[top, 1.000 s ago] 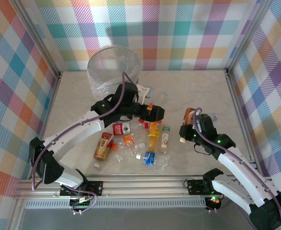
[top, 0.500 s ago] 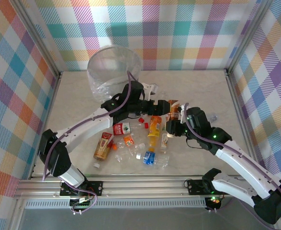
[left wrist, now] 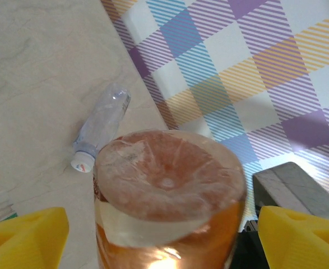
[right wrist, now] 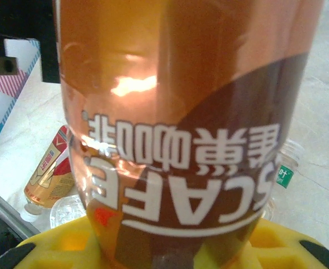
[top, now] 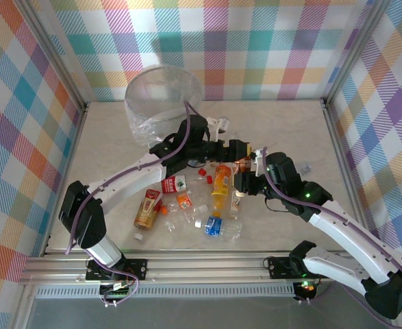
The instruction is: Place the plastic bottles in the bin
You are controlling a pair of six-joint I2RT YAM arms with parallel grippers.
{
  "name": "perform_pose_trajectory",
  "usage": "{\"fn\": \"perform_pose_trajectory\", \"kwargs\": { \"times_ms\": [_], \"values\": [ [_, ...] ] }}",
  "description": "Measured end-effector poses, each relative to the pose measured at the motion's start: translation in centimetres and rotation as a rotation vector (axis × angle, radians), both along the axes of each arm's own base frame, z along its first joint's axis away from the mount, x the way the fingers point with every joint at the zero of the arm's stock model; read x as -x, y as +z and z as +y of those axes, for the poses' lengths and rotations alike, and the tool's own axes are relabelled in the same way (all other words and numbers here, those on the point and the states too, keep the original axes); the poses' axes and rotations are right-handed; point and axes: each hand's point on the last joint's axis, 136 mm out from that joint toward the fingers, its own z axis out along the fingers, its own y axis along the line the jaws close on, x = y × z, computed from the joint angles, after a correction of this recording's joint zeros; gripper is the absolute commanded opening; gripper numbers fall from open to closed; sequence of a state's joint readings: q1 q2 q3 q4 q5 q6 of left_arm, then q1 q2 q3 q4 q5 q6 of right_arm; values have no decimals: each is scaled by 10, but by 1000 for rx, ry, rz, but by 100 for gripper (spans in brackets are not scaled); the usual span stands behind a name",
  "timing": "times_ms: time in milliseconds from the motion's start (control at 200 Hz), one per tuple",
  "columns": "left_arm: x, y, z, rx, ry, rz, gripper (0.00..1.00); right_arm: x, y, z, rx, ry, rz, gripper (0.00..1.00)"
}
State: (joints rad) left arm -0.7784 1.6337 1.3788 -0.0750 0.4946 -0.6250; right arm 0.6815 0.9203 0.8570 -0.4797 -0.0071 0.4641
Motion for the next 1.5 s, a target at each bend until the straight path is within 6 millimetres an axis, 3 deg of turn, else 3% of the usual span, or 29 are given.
{"fn": "perform_pose_trajectory", "kwargs": {
  "times_ms": [280, 450, 570, 660, 855, 930, 1005, 1030, 1200, 1500],
  "values": [
    [1, -4, -2, 0, -8, 21, 77, 2, 2, 4, -7, 24, -7, 39],
    [2, -3, -3, 6, -15, 23, 62, 2, 1, 4, -5, 25, -4, 39],
    [2, -3, -3, 8, -20, 23, 58, 2, 0, 5, -3, 26, 0, 42],
    [3, -3, -3, 8, -20, 23, 56, 2, 0, 5, -3, 26, -1, 50],
    [2, -3, -1, -1, -19, 25, 55, 3, 2, 8, -12, 41, -7, 78],
    [-2, -3, 3, -11, -12, 23, 55, 4, 2, 8, -11, 50, -10, 85],
    [-5, -2, 8, -28, -6, 20, 55, 6, 5, 9, -19, 63, -16, 100],
    [-7, -1, 11, -34, -2, 17, 56, 7, 6, 10, -21, 74, -23, 100],
    [-22, 23, 41, -63, 46, -29, 56, 16, 24, 11, -63, 121, -68, 100],
    [-49, 95, 95, -117, 142, -201, 57, 28, 74, 3, -122, 167, -277, 100]
  ]
}}
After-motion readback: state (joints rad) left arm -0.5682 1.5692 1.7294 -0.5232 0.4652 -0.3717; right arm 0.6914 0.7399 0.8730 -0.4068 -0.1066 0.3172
